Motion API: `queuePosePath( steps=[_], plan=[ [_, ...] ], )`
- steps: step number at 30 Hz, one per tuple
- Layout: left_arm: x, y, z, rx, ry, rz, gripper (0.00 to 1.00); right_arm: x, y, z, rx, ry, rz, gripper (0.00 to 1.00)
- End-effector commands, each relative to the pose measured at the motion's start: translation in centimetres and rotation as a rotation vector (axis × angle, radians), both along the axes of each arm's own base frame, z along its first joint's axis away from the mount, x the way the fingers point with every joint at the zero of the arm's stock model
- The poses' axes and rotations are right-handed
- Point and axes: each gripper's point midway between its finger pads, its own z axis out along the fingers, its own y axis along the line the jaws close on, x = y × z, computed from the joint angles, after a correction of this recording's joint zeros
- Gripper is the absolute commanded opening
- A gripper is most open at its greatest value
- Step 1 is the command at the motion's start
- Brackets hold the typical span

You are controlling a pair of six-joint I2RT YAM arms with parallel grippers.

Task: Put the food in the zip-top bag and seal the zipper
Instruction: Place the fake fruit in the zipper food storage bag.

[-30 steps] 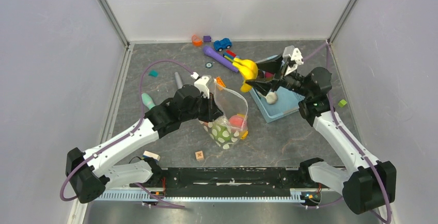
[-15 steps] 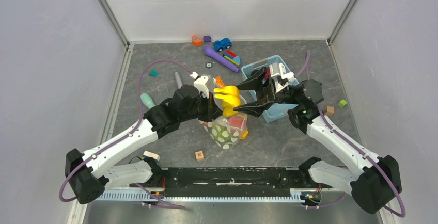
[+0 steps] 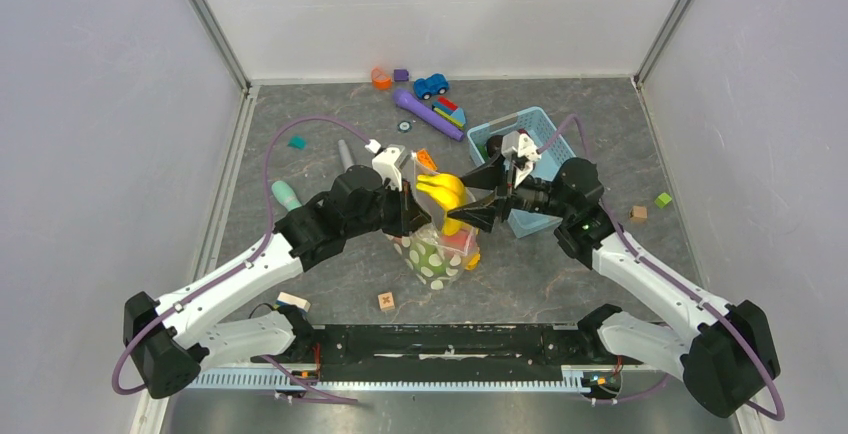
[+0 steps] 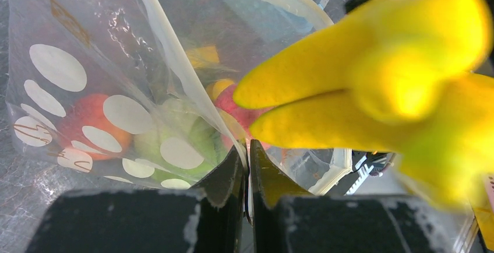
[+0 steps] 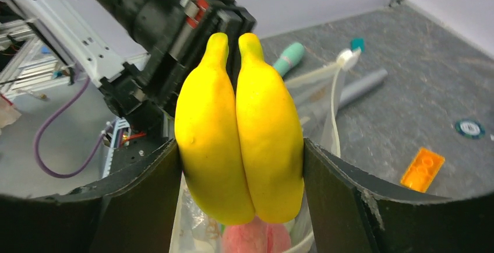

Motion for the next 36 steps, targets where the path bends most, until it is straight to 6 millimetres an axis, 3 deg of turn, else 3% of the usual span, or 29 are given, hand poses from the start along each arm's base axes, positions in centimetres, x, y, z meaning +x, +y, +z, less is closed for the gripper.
queuePosePath(
  steps=[1, 7, 15, 21, 25, 27, 30, 33, 36],
  plan=[
    [0.4, -0.2, 1.6, -0.046, -0.044, 0.013, 0.12, 1.3, -0.7, -1.7, -0.094, 0.028, -0.102, 0.08],
    [0.5, -0.1, 1.4, -0.043, -0.040, 0.025, 0.12, 2.6, -1.6, -3.8, -0.200, 0.075, -0.201, 0.07],
    [0.9, 0.4, 1.9, -0.043, -0.056, 0.056, 0.11, 2.5, -2.0, -4.3, -0.266, 0.067, -0.218, 0.07],
    [1.0, 0.5, 2.1, -0.045, -0.050, 0.072, 0.10, 1.7, -1.9, -2.0, -0.176, 0.021, -0.200, 0.06],
    [1.2, 0.2, 2.9, -0.065, -0.048, 0.079, 0.10, 2.4, -2.4, -0.3, -0.056, 0.044, -0.289, 0.04],
    [1.2, -0.1, 3.2, -0.073, -0.048, 0.071, 0.18, 2.7, -2.6, -0.2, -0.030, 0.048, -0.318, 0.03],
    [1.3, -0.5, 4.1, -0.084, -0.057, 0.059, 0.49, 3.2, -2.9, -0.6, -0.002, 0.072, -0.361, 0.02],
    [2.0, -0.6, 4.9, -0.084, -0.087, 0.070, 0.71, 3.5, -3.0, -1.3, 0.016, 0.103, -0.378, 0.01],
    [2.8, -1.4, 4.8, -0.070, -0.100, 0.062, 0.82, 3.3, -2.9, -1.7, 0.054, 0.125, -0.376, 0.00]
  ],
)
